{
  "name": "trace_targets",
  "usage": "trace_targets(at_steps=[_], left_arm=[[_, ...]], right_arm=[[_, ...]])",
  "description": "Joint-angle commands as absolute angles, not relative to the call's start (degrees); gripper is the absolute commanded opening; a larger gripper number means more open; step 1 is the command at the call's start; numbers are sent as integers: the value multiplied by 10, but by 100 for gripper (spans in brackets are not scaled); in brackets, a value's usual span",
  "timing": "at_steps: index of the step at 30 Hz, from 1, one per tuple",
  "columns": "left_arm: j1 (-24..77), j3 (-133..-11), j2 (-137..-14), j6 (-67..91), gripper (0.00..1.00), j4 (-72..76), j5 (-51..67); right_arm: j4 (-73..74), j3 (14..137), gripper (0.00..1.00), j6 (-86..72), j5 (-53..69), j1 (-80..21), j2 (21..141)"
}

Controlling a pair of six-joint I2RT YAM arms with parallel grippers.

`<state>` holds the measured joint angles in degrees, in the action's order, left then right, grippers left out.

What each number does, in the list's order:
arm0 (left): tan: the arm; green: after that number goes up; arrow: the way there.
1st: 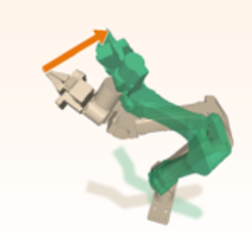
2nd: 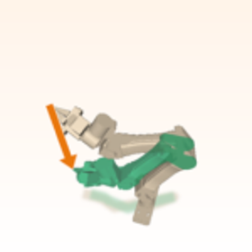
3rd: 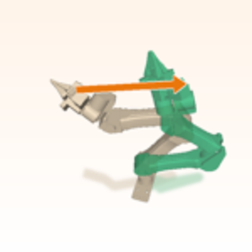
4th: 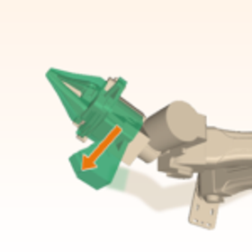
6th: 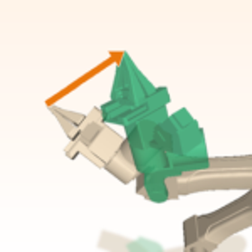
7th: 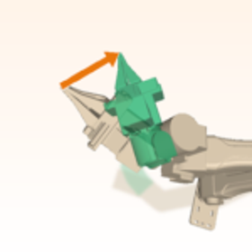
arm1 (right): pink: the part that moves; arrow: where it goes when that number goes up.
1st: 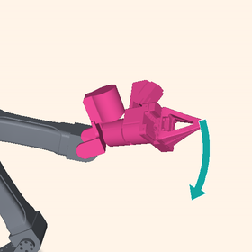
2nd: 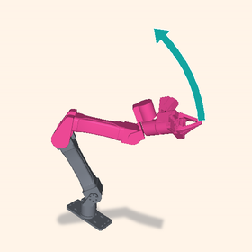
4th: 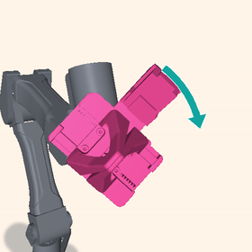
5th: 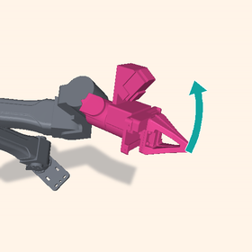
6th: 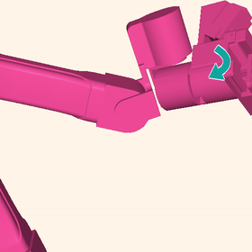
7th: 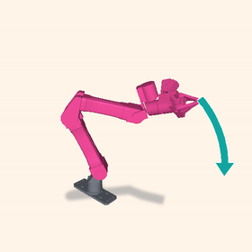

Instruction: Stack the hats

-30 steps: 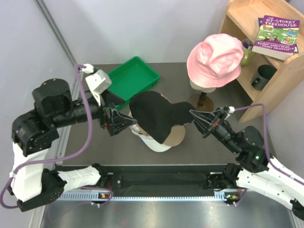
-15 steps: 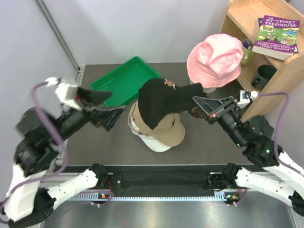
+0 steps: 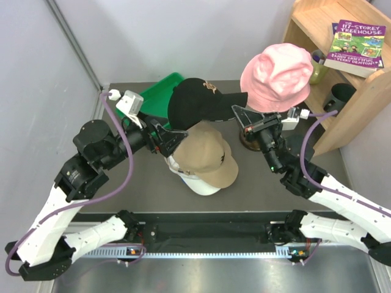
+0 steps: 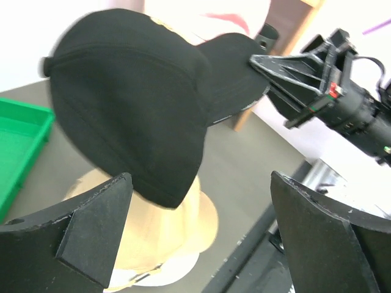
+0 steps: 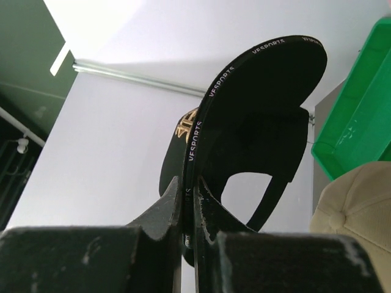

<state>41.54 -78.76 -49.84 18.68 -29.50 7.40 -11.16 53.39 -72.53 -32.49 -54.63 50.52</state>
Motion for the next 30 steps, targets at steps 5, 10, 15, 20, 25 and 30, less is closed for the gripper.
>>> trace_targets(at_steps=[5, 10, 15, 20, 25, 30], left_arm=[[414, -765, -518, 161, 99, -270, -20], [414, -756, -531, 149, 99, -251, -32], [414, -737, -541, 163, 99, -197, -52], [415, -676, -510, 192, 98, -121, -155], [414, -625, -482, 192, 98, -40, -243], [414, -610, -469, 170, 99, -5, -367]], right_arm=[[-192, 555, 0, -796, -358, -550, 509], [-199, 557, 0, -817, -353, -550, 516], [-207, 550, 0, -852, -335, -550, 525], [-219, 537, 0, -880, -321, -553, 525], [-222, 526, 0, -893, -328, -555, 515], [-219, 518, 0, -893, -330, -557, 506]])
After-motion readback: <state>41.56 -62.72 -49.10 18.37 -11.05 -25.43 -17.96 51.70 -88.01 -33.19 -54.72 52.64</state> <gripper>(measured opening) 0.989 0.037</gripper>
